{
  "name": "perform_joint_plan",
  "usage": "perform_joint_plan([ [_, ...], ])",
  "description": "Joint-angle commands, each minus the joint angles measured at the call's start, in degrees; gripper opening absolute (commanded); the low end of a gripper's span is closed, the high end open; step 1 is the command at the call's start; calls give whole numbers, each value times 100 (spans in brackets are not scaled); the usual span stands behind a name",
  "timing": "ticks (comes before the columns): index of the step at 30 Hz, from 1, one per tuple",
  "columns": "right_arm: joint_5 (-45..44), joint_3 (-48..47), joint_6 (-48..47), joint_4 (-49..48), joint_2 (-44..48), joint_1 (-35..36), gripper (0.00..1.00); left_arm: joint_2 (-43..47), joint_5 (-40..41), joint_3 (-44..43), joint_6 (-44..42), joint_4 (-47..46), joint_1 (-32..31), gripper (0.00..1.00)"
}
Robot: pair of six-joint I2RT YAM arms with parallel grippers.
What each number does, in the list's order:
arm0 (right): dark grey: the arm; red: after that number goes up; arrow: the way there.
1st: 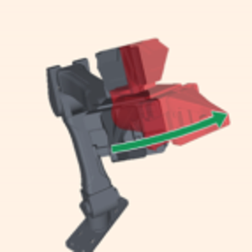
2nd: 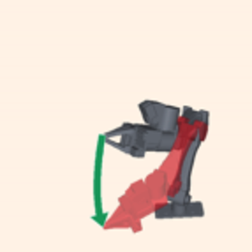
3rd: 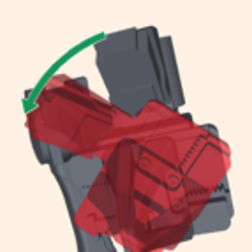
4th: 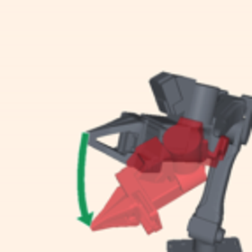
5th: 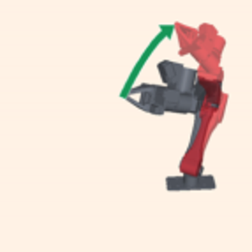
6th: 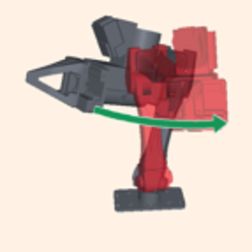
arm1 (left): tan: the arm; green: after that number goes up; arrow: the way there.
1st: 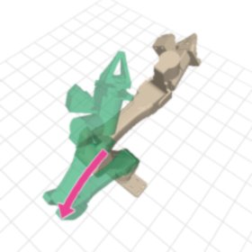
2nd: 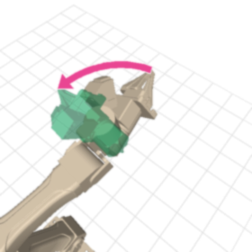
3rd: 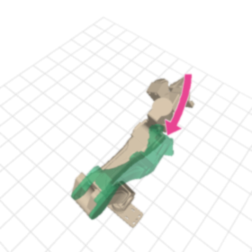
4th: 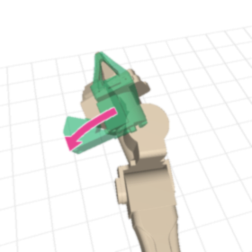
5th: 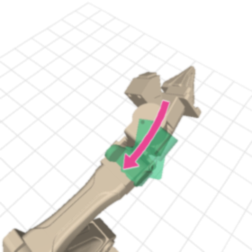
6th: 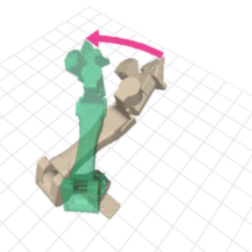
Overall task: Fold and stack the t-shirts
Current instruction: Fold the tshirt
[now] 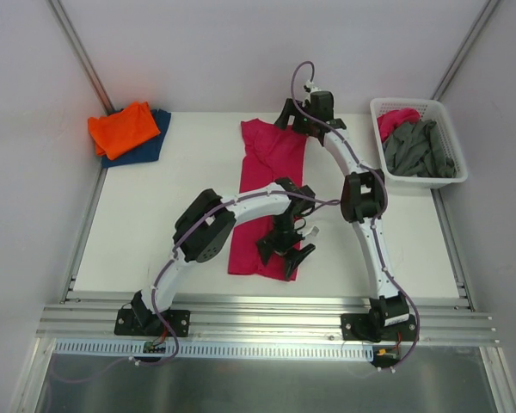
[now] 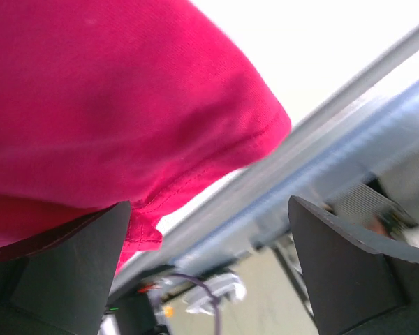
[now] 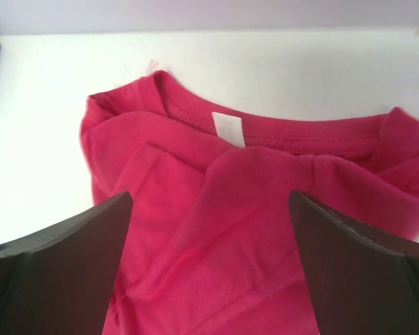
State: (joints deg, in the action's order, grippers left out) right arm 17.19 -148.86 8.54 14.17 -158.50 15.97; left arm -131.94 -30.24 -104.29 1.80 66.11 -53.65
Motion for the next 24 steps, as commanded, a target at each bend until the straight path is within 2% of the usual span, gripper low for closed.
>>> perform_joint_plan([
  [1,-189,-399,-817,-196,1188,29,100,695,1492,-399,-698,-563,-85,99],
  [2,-216,-372,-1105,-65,1546,38,100,853,1964,-434,-760,-659,-84,99],
  [5,-365,-31,-1362,286,2180,29,97,1503,2626,-452,-1032,-870,-93,99],
  [6,-409,136,-1424,340,2661,21,97,1809,2785,-461,-1111,-906,-93,99],
  [10,-366,1513,-1486,621,3868,12,97,2417,3085,-575,-1489,-915,-128,99],
  [12,-506,2033,-1234,1095,4490,-32,97,2856,3269,-444,-1595,-898,-120,99],
  [14,-366,3200,-1083,1498,4966,-41,97,3399,3323,2,-1613,-907,-76,99],
  [16,-225,4062,-995,1667,5693,38,97,3744,3052,660,-1561,-889,309,99],
  [17,-190,5023,-951,1781,5916,73,97,3876,2998,882,-1508,-880,529,99],
  [18,10,5433,-941,1790,6118,169,97,4086,2649,1084,-1342,-871,1244,99],
  [19,30,5864,-889,1817,6338,231,97,4141,2080,1243,-1245,-837,1643,99],
  [20,-5,6582,-863,1860,6670,362,98,4202,1770,1523,-1044,-836,2447,99],
  [21,-14,7024,-871,1852,6874,433,99,4211,1497,1656,-981,-862,2456,99],
  [22,-40,7394,-862,1826,7041,538,92,4212,1286,1936,-928,-906,3004,96],
  [24,-233,8358,-862,1826,7490,923,88,4220,749,2254,-848,-1125,3263,85],
])
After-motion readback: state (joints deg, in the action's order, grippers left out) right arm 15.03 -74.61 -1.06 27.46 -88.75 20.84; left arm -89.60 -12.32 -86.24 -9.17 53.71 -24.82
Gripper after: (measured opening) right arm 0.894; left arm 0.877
